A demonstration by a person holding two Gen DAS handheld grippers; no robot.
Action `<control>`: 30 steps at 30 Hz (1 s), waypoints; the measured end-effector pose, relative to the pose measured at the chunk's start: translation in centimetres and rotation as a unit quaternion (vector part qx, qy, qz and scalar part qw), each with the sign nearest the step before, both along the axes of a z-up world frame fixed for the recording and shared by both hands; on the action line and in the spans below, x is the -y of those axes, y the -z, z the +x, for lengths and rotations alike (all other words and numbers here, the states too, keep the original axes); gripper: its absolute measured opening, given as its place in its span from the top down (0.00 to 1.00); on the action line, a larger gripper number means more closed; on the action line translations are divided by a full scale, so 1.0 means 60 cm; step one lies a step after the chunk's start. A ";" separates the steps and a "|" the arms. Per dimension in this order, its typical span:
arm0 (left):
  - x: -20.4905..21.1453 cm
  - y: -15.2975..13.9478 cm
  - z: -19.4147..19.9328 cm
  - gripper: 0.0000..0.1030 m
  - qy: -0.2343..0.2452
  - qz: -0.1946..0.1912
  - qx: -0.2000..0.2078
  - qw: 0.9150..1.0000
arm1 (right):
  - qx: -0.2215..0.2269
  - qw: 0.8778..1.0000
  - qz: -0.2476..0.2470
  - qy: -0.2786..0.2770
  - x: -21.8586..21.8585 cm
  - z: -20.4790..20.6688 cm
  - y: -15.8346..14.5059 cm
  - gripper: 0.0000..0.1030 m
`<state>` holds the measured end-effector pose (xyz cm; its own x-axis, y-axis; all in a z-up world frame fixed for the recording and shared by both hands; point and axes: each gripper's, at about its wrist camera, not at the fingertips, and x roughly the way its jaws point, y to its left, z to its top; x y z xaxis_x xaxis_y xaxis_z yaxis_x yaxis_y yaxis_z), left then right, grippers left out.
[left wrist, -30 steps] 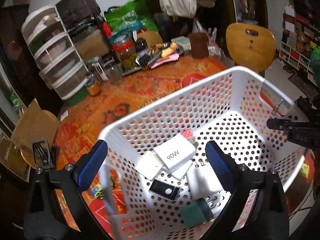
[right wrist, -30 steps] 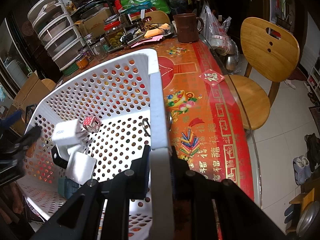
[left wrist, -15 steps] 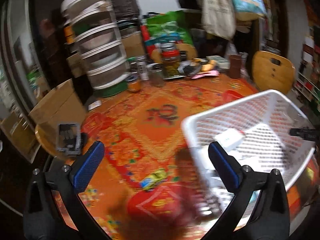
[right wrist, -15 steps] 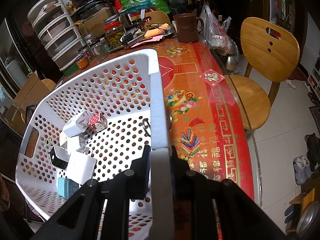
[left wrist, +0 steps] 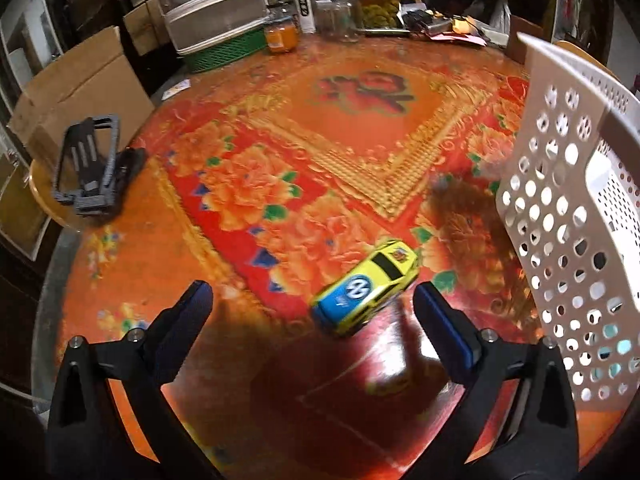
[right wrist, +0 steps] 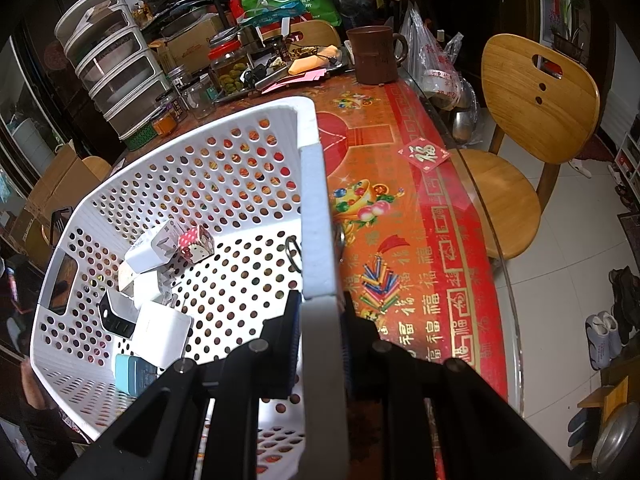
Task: Organize rigid objects
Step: 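Grasp the yellow-blue toy car with the left gripper, then carry the toy car into the basket and open the left gripper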
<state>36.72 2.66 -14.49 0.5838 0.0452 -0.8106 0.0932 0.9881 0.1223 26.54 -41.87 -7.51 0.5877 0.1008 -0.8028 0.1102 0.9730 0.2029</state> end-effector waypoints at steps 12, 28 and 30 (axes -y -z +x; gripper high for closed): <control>0.012 0.016 0.012 0.47 -0.002 -0.037 0.002 0.999 | -0.001 1.000 -0.001 0.000 -0.001 0.000 0.000 0.84; -0.011 -0.014 -0.034 0.74 -0.054 0.017 0.069 0.996 | -0.002 1.000 -0.001 -0.001 -0.002 0.001 0.000 0.84; -0.020 -0.024 -0.041 0.74 -0.060 0.017 0.077 0.995 | -0.002 1.000 -0.002 -0.001 -0.002 0.001 0.001 0.84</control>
<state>34.26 3.88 -13.05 0.6894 0.1490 -0.7089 -0.0481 0.9859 0.1604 26.58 -41.75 -7.56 0.5841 0.0989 -0.8056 0.1100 0.9737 0.1993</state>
